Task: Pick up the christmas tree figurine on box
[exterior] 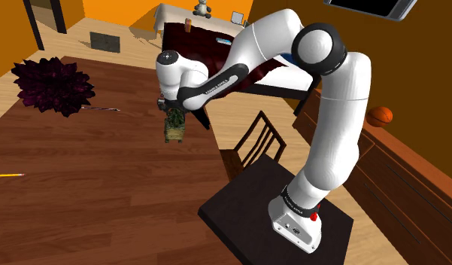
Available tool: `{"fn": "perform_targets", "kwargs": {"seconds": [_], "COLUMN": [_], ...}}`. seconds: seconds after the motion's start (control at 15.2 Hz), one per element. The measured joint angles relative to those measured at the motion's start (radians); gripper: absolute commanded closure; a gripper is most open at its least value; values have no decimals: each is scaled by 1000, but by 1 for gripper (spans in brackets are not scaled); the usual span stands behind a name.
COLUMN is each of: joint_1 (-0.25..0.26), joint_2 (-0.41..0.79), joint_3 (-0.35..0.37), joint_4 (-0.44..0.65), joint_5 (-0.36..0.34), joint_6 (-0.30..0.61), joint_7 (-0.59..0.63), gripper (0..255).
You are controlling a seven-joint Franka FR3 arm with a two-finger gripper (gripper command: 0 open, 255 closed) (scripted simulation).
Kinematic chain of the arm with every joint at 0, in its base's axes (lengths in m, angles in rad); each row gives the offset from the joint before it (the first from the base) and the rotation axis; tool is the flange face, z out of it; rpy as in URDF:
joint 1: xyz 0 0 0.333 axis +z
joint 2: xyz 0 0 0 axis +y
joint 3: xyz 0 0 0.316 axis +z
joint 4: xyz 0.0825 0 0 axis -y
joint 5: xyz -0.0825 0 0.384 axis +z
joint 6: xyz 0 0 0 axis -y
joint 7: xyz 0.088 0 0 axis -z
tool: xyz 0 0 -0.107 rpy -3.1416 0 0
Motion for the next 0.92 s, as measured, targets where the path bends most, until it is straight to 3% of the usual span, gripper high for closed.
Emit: {"fn": "perform_targets", "kwargs": {"seconds": [0.92], "joint_1": [-26], "joint_2": [-113], "joint_3": [42], "joint_4": [19], "joint_5": [106], "joint_6": [-99], "joint_7": [-110], "gripper": [255]}}
